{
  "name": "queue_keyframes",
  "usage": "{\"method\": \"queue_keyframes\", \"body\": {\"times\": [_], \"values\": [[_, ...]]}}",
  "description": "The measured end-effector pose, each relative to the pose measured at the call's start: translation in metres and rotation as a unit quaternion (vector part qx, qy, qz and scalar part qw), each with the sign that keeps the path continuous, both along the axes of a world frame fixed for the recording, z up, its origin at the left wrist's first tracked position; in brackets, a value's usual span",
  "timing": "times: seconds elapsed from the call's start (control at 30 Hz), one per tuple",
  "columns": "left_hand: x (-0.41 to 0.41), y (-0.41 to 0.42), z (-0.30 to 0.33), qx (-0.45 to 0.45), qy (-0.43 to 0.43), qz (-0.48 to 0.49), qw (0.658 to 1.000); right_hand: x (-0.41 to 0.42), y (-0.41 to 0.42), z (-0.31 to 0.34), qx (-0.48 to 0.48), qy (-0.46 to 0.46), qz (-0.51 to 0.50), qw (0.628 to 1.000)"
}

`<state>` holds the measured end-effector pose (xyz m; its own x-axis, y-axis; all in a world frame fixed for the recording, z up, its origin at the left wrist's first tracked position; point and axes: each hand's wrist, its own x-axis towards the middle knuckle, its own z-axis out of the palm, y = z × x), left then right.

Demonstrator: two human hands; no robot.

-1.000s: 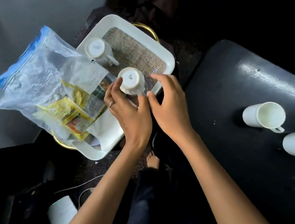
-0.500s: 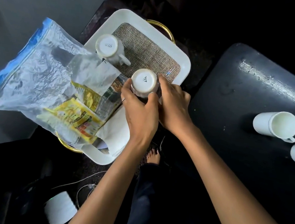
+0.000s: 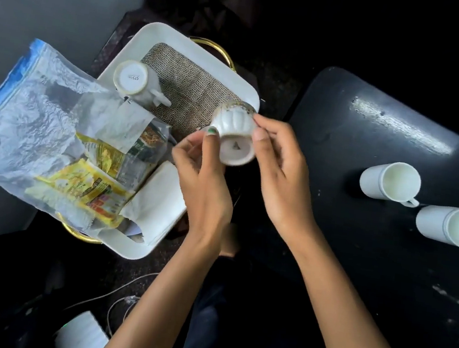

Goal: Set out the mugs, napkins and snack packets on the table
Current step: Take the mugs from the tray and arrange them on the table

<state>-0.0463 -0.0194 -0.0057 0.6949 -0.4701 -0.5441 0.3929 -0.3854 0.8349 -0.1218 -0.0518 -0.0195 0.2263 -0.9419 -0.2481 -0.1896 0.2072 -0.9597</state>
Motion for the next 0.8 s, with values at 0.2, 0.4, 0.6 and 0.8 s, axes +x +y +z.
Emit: {"method": "queue_keyframes", "body": {"times": [0.2,0.4,0.6,0.8], "values": [[-0.038,0.003,-0.004,0.027,0.114,-0.170,0.978,-0.062,0.009,-0.002,-0.007,0.040,-0.077,0.996],[-0.080,0.000,-0.020,0.044,0.106,-0.257,0.959,-0.122,0.020,-0.008,0.046,0.014,-0.130,0.990],[-0.109,-0.003,-0.043,0.002,0.109,-0.390,0.914,-0.182,0.026,-0.019,0.124,0.026,-0.136,0.982],[-0.133,-0.009,-0.070,-0.032,0.139,-0.519,0.843,-0.235,0.032,-0.044,0.213,0.003,-0.072,0.974]]}}
